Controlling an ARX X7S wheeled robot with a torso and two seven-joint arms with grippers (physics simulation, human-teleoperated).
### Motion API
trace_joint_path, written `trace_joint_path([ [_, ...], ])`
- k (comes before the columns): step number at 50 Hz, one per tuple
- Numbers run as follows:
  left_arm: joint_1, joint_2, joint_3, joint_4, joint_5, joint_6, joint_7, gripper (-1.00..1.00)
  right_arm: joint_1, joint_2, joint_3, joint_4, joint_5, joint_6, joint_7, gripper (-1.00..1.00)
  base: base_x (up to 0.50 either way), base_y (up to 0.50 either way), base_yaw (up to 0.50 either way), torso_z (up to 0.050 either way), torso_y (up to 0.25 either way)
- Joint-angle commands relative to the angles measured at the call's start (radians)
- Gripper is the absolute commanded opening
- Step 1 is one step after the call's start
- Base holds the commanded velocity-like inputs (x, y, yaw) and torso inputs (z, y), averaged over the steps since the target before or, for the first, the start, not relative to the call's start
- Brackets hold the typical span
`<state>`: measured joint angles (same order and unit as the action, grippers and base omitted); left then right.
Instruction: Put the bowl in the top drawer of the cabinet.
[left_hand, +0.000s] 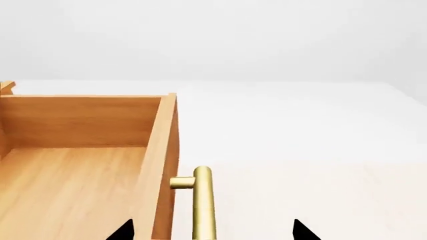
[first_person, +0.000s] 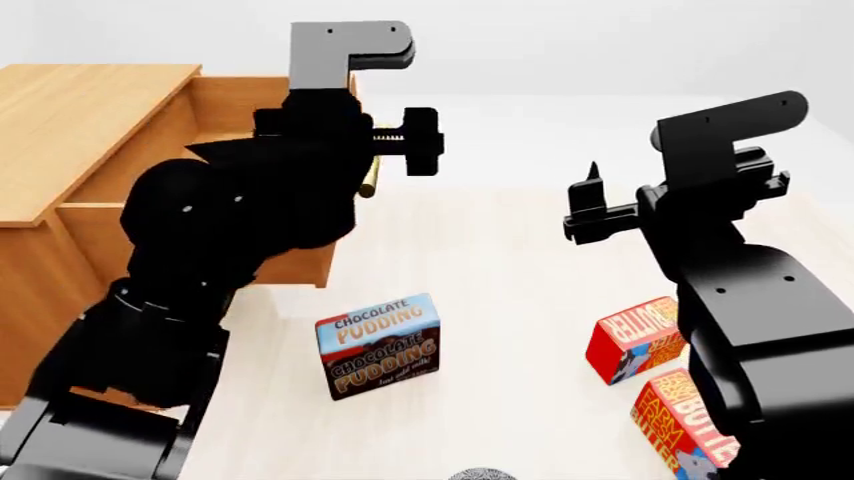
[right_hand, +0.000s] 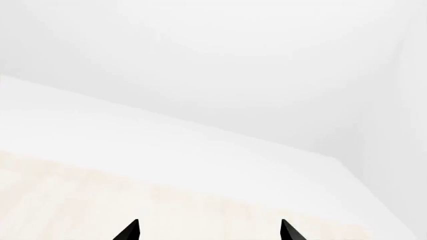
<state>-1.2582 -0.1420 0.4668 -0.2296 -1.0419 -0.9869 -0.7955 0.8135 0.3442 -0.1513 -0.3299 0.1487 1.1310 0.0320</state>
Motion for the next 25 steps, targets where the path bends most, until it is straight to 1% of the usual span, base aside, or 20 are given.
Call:
trace_joint_path([
  [1,-0.005,-0.012,0.012,0.296,-0.087,0.036,-0.09,1.0,-0.002,0.005,0.003,-0.014,0.005,0.014,0.001,1.0,0.0,0.0,0.0,0.0,0.0],
  [3,-0.008,-0.019,0.01,0.346,-0.089,0.036,-0.111,1.0,-0.003,0.003,0.001,-0.009,0.004,0.01,0.003,1.0,0.0,0.0,0.0,0.0,0.0],
  [8,-0.011,-0.028,-0.013,0.469,-0.154,0.007,-0.163,1.0,0.0,-0.002,-0.004,0.001,0.003,0.005,0.007,1.0,0.0,0.0,0.0,0.0,0.0],
  [14,0.039,-0.018,-0.056,0.53,-0.316,-0.024,-0.189,1.0,-0.002,-0.012,0.005,0.013,0.006,-0.009,0.013,1.0,0.0,0.0,0.0,0.0,0.0],
  [19,0.126,-0.036,-0.054,0.601,-0.453,-0.062,-0.231,1.0,-0.015,-0.017,0.058,0.01,0.016,-0.025,0.021,1.0,0.0,0.0,0.0,0.0,0.0],
  [25,0.248,-0.085,-0.045,0.678,-0.541,-0.078,-0.239,1.0,-0.025,-0.014,0.157,-0.01,0.038,-0.026,0.029,1.0,0.0,0.0,0.0,0.0,0.0],
])
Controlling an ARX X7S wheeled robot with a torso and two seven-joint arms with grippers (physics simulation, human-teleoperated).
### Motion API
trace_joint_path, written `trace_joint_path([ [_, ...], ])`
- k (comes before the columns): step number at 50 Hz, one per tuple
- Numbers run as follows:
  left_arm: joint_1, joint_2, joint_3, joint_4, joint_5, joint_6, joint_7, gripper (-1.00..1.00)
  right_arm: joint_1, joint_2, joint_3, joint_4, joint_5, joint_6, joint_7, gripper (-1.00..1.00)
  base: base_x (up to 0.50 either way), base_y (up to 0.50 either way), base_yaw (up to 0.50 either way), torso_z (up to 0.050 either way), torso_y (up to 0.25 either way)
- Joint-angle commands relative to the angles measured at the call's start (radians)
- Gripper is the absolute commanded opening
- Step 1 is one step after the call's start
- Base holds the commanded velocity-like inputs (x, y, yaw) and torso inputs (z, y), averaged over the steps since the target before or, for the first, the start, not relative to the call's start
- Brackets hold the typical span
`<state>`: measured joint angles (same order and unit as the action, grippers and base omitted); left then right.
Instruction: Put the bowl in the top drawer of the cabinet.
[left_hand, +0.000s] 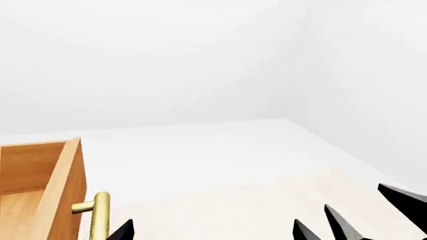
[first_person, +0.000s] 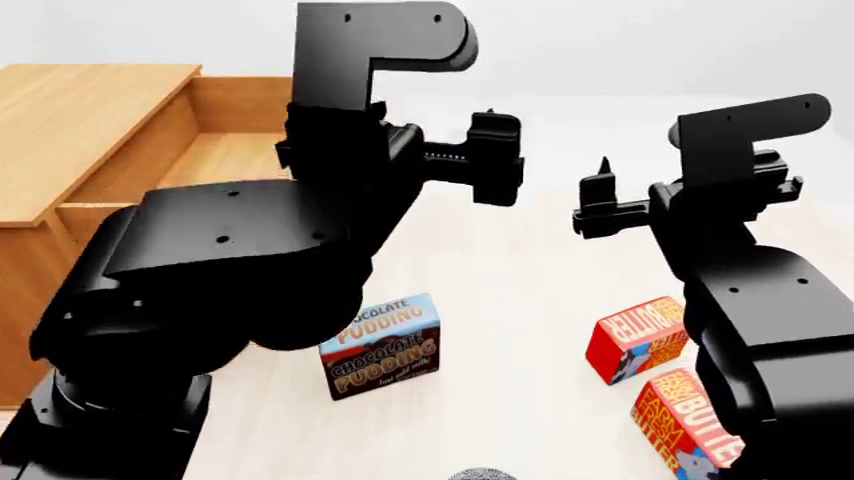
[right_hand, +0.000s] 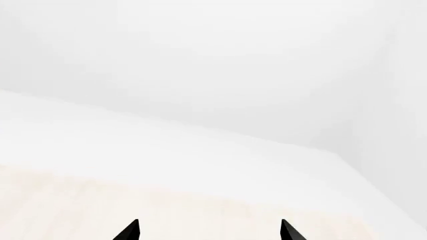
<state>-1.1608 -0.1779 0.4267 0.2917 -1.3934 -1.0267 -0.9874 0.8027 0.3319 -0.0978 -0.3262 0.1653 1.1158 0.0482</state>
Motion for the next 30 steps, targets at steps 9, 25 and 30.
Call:
trace_joint_path([
  [9,0.342,-0.103,0.04,0.274,-0.224,-0.053,-0.024,1.0,-0.05,0.011,0.117,-0.024,0.008,-0.05,0.027,1.0,0.0,0.0,0.0,0.0,0.0],
  [25,0.558,-0.194,0.067,0.276,-0.139,-0.032,0.166,1.0,-0.085,0.019,0.078,-0.001,-0.031,-0.119,0.059,1.0,0.0,0.0,0.0,0.0,0.0],
  [30,0.603,-0.225,0.078,0.2,-0.067,-0.015,0.298,1.0,-0.098,0.012,0.067,-0.021,-0.034,-0.141,0.064,1.0,0.0,0.0,0.0,0.0,0.0],
])
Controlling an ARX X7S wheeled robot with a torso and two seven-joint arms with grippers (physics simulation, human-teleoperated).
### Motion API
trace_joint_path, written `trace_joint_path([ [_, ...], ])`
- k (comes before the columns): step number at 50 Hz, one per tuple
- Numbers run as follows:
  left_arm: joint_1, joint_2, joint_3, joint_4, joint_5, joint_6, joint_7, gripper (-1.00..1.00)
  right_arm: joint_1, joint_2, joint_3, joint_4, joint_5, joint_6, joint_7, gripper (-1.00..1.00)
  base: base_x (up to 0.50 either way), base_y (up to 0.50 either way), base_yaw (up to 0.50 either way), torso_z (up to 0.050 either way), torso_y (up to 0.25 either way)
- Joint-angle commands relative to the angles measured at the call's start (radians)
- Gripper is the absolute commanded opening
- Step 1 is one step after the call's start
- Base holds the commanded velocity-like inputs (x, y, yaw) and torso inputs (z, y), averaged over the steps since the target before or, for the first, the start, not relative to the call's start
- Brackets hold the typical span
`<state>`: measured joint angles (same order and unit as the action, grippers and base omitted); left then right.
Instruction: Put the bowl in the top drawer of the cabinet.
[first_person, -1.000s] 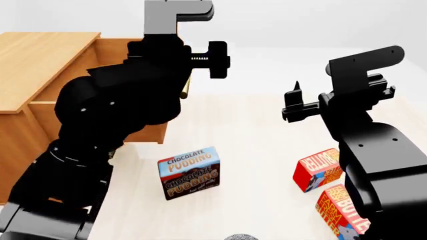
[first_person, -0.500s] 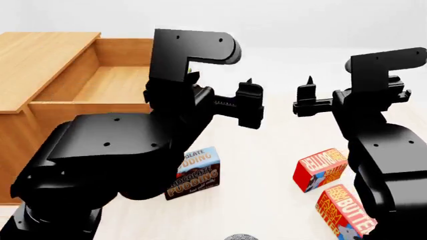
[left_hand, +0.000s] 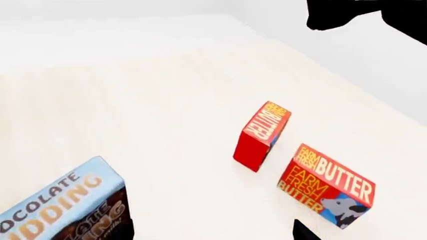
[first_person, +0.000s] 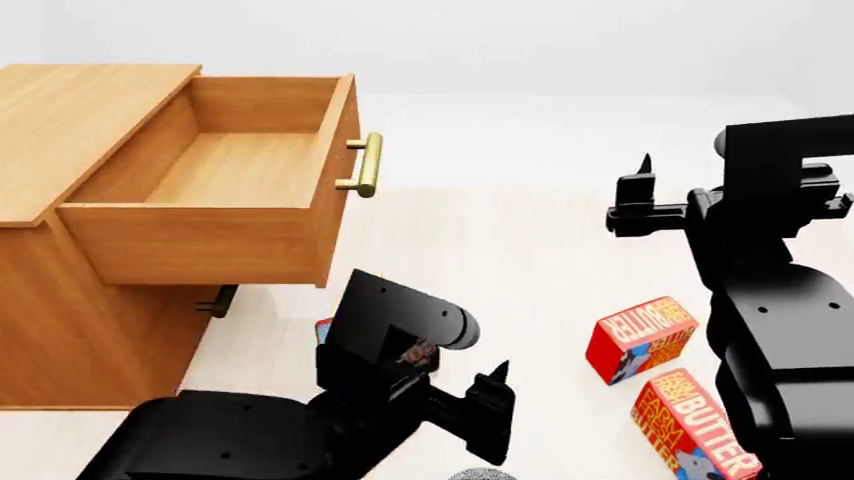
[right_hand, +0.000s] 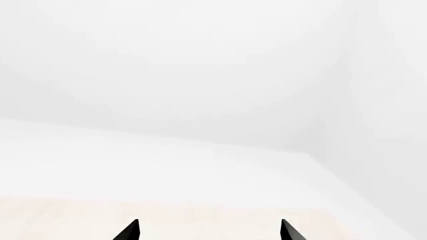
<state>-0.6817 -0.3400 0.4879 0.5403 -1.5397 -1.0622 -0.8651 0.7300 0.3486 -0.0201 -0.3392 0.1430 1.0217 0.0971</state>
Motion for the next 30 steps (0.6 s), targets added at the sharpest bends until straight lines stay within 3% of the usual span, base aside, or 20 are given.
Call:
trace_joint_path([
  [1,0.128,-0.067,0.019,-0.065,0.086,0.023,0.194,1.0,-0.025,-0.006,-0.013,-0.011,-0.011,-0.049,0.015,1.0,0.0,0.0,0.0,0.0,0.0],
  [5,0.147,-0.082,0.022,-0.102,0.114,0.036,0.248,1.0,-0.024,-0.011,-0.027,-0.016,-0.012,-0.061,0.014,1.0,0.0,0.0,0.0,0.0,0.0],
  [30,0.327,-0.164,0.038,-0.002,0.134,0.081,0.329,1.0,-0.046,-0.03,-0.033,-0.019,0.014,-0.081,0.008,1.0,0.0,0.0,0.0,0.0,0.0],
])
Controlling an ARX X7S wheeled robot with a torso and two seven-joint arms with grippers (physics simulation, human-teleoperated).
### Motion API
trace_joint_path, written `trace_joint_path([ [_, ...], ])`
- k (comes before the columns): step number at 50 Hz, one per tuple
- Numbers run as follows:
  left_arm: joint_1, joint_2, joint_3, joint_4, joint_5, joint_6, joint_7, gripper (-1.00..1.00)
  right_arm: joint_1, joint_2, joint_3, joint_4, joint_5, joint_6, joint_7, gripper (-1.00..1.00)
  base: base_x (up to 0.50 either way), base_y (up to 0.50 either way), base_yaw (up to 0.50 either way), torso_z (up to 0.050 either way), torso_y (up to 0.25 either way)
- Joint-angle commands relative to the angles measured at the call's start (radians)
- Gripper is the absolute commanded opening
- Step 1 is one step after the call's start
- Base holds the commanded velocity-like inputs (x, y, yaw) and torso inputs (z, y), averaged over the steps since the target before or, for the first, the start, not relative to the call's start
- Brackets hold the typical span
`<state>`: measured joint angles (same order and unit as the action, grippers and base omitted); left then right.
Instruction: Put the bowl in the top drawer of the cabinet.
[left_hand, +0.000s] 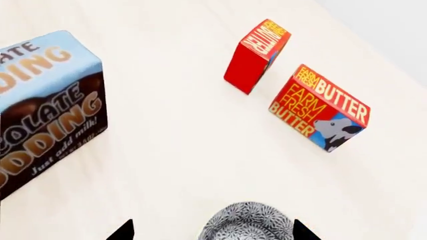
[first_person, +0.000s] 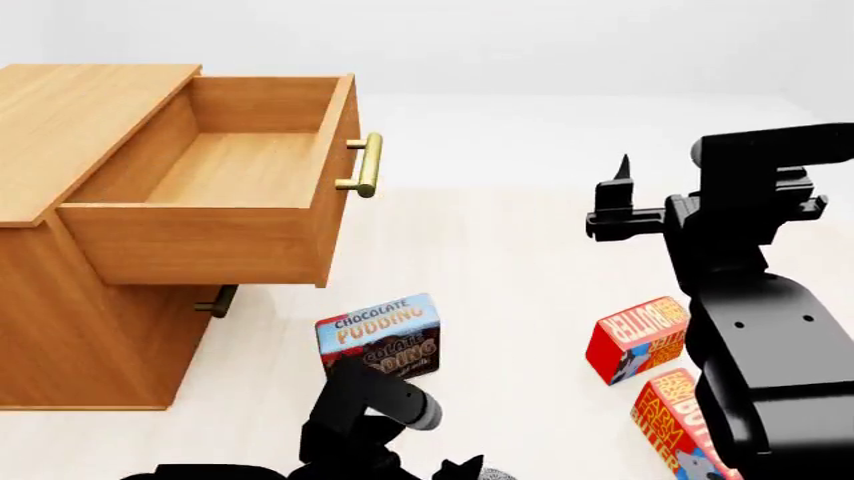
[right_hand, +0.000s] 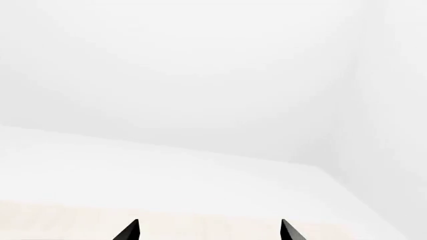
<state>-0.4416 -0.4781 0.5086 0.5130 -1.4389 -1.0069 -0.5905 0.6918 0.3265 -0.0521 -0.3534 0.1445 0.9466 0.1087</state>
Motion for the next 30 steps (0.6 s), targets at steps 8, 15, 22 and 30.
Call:
trace_joint_path([
  [8,0.129,-0.037,0.042,0.014,0.071,0.036,0.1,1.0,-0.011,-0.006,-0.003,-0.008,0.017,-0.007,-0.005,1.0,0.0,0.0,0.0,0.0,0.0],
  [15,0.133,-0.037,0.047,-0.003,0.077,0.041,0.113,1.0,-0.016,-0.006,-0.006,-0.009,0.02,-0.011,-0.005,1.0,0.0,0.0,0.0,0.0,0.0],
  [22,0.119,-0.022,0.054,-0.05,0.092,0.047,0.128,1.0,-0.021,-0.009,-0.011,-0.002,0.022,-0.022,-0.006,1.0,0.0,0.0,0.0,0.0,0.0],
  [30,0.101,0.009,0.071,-0.122,0.141,0.063,0.146,1.0,-0.037,-0.008,-0.01,0.003,0.024,-0.038,-0.005,1.0,0.0,0.0,0.0,0.0,0.0],
])
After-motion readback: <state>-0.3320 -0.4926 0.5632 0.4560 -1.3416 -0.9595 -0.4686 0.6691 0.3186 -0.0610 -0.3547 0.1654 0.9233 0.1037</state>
